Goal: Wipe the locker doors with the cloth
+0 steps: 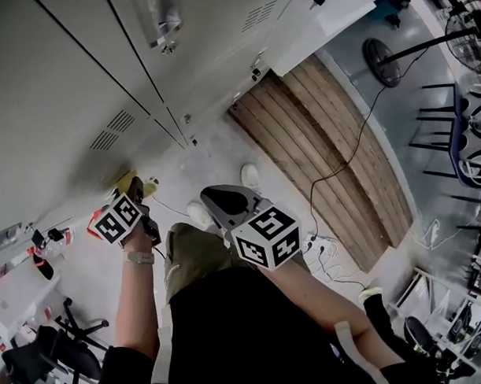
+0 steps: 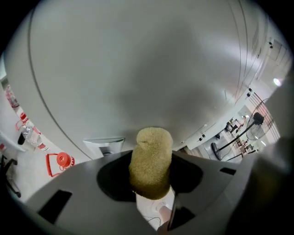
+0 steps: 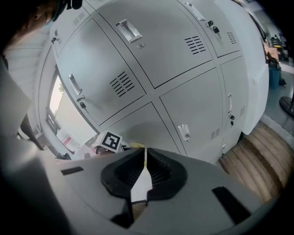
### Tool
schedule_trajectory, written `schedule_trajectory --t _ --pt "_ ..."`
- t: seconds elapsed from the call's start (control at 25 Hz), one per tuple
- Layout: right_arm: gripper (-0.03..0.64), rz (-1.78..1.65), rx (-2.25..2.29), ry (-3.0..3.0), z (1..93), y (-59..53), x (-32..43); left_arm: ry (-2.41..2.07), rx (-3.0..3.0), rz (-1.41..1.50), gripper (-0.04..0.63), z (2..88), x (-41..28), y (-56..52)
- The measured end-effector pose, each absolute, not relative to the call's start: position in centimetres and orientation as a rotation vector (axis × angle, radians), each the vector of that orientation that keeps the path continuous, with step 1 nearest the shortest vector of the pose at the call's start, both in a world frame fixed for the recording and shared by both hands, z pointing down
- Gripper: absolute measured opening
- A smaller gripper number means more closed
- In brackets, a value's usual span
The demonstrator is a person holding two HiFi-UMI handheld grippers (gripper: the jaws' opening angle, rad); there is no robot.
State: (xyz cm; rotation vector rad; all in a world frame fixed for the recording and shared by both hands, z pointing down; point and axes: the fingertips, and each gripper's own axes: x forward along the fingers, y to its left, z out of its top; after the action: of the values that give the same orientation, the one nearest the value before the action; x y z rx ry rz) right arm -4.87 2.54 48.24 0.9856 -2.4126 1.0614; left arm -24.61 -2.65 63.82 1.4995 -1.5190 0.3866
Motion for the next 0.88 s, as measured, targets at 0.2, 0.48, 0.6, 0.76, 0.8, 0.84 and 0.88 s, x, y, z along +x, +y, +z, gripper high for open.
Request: schedule_trajectory --t 0.2,0.48,0.6,0.76,0.8,0.84,0.88 --pt "0.028 1.09 0.974 -2.391 49.2 3.7 -5.1 -1.514 1.466 0.356 0.17 64.8 -25.2 -2.1" --pt "0.028 1.118 0.998 -2.35 50.3 4.8 -3.8 -1.495 1.417 0.355 0.169 67.6 -25.6 -1.8" --pt "0.028 1.133 1.013 -2.325 51.0 5.3 -3.0 -1.482 1.402 0.36 0.169 69.0 -25.4 -1.9" --pt "0.028 1.148 1.037 -2.298 51.7 5.5 -1.8 -1.476 1.377 0.361 0.169 70.7 -25.1 -2.2" --pt "0.028 1.151 1.043 -2.292 51.8 5.5 -1.5 -1.477 1.371 0.363 0.169 71.2 -25.1 -2.3" --pt "0.028 1.152 1.049 -2.285 52.0 5.5 -1.2 -1.477 1.366 0.368 0.169 71.6 -25.1 -2.3" --pt "0.028 1.154 1.055 -2.279 52.1 5.5 -0.8 -1.477 1.361 0.373 0.169 72.0 -25.0 -2.3"
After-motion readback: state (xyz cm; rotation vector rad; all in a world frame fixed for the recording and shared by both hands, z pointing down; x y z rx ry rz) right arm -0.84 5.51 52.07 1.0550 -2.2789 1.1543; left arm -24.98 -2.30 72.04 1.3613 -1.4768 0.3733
